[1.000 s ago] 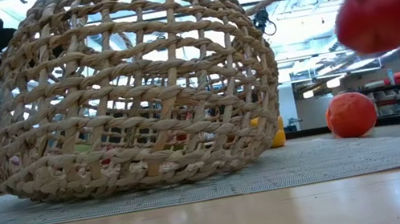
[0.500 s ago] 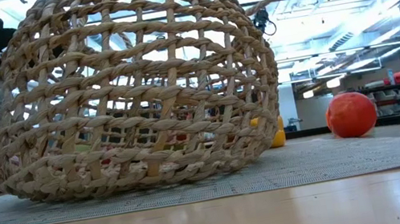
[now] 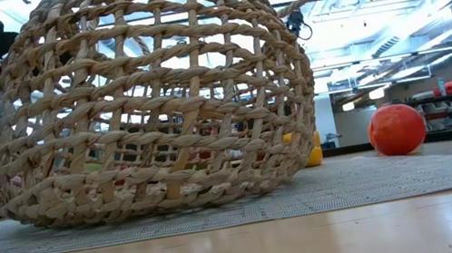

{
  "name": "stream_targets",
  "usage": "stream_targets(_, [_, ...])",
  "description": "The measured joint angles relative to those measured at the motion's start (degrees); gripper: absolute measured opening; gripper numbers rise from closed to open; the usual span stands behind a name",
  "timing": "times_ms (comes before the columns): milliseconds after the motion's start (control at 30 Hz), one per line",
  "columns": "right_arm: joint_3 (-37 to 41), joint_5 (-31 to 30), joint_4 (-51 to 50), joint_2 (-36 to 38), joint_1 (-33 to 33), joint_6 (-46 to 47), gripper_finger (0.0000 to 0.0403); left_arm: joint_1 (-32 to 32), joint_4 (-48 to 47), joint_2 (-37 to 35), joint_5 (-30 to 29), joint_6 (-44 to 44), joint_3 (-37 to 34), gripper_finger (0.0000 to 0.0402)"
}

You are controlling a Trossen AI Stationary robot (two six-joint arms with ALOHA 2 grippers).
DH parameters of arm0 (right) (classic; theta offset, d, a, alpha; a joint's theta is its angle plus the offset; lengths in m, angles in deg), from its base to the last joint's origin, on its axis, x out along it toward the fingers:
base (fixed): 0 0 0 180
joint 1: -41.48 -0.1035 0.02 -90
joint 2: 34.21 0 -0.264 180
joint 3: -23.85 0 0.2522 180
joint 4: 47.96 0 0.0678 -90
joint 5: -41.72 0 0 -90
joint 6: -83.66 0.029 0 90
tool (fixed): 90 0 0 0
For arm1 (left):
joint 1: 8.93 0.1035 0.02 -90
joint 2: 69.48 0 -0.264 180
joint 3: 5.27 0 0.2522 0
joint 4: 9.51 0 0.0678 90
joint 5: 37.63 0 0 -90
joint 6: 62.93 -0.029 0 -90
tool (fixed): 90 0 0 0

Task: Build produce basket
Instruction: Put the red apple into the brown woven basket

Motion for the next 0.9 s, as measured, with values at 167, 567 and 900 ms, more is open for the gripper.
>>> stream_targets(167, [-1.75, 1.63, 1.52, -0.31, 4.36, -0.45, 0.0353, 0.0, 0.0, 0.01, 0.0, 0.0, 0.0, 0.0389])
stream_targets(567, [-2.62, -13.01, 4.7, -2.11, 4.26, 1.43, 0.0353, 0.0, 0.0, 0.02, 0.0, 0.0, 0.0, 0.0389])
stream_targets(900, [-2.62, -11.69, 2.83, -2.65, 6.06, 2.78, 0.0356, 0.01, 0.0, 0.02, 0.0, -0.02, 0.0, 0.0389])
